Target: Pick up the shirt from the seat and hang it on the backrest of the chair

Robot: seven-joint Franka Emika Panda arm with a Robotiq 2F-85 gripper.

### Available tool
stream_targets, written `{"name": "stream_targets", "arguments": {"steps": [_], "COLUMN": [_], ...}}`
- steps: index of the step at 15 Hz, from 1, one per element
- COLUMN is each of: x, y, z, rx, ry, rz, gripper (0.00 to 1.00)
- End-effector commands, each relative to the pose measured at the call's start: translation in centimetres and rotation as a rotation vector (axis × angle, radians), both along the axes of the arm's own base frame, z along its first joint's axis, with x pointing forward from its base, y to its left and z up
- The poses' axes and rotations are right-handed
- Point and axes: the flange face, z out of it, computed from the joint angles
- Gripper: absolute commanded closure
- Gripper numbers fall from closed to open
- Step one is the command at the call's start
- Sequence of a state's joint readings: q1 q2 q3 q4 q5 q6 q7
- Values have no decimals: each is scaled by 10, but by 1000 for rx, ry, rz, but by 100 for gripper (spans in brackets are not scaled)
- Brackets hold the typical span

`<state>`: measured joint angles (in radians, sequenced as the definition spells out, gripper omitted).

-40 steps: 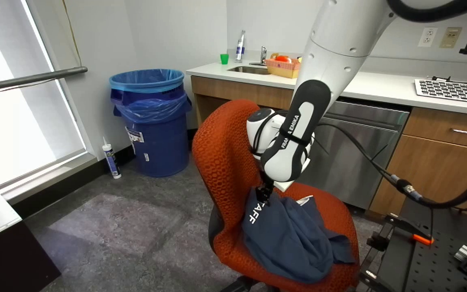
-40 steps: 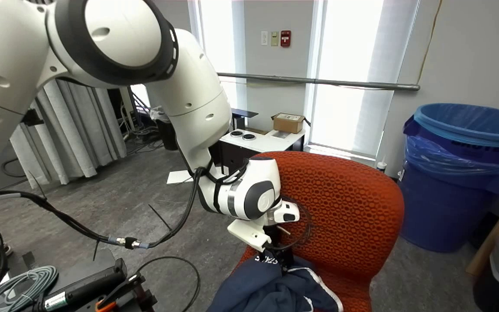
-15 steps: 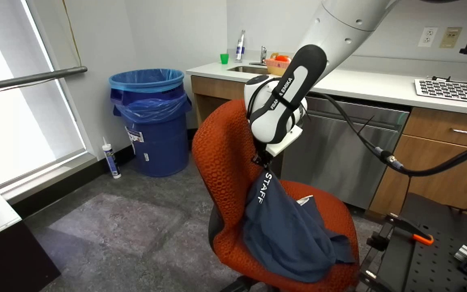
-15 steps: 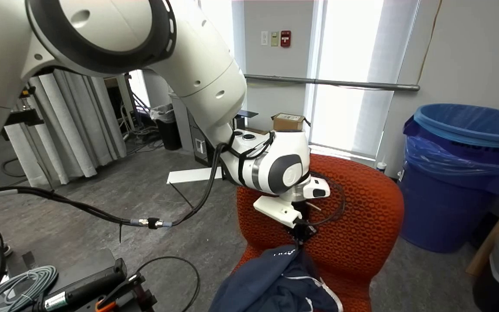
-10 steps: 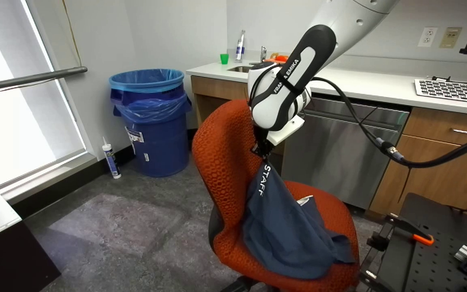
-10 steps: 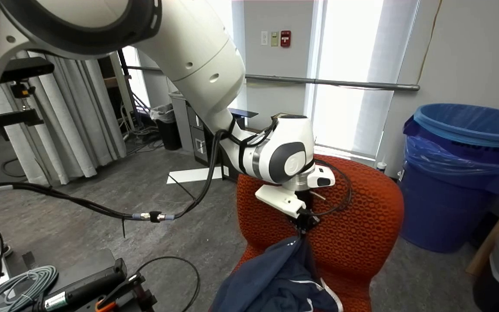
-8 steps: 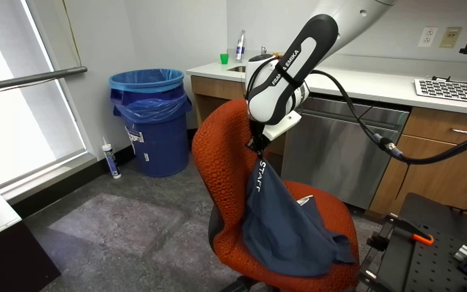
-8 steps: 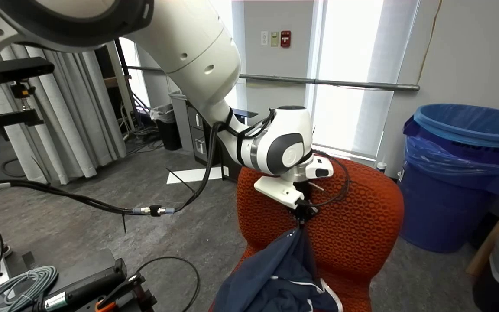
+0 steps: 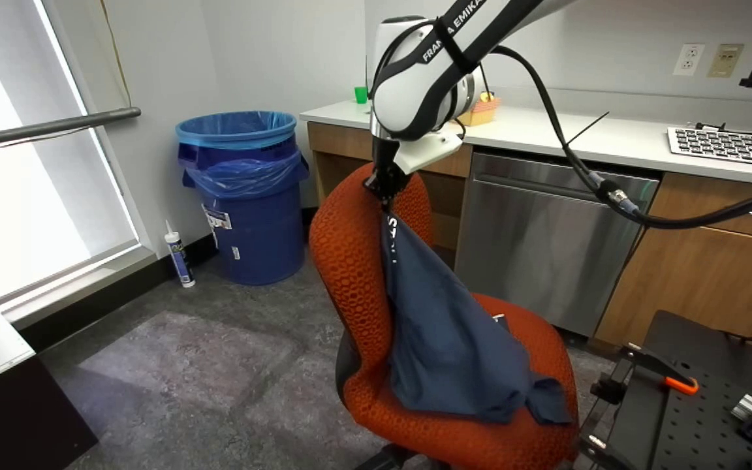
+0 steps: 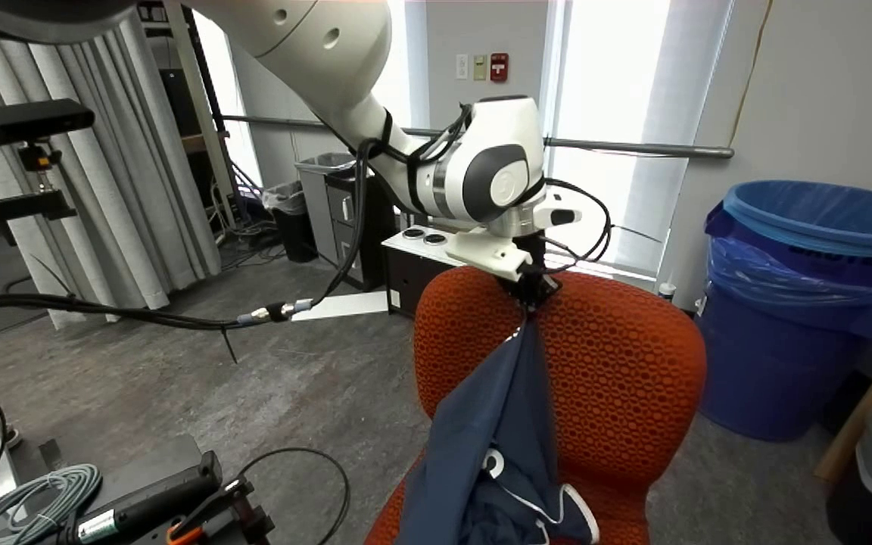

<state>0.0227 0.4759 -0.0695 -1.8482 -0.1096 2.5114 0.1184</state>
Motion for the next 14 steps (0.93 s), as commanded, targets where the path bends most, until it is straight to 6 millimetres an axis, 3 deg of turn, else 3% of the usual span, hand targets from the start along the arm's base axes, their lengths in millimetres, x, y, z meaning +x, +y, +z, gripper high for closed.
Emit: {"name": "stream_targets", "arguments": {"steps": [1, 8, 10, 14], "x": [19, 59, 71, 89], "y": [4, 17, 23, 29], "z": [63, 138, 147, 143], "rx": [14, -4, -21, -44], "ry": [-47, -50, -23, 39], "rz": [-8, -32, -39, -52], "gripper": [100, 100, 100, 100]}}
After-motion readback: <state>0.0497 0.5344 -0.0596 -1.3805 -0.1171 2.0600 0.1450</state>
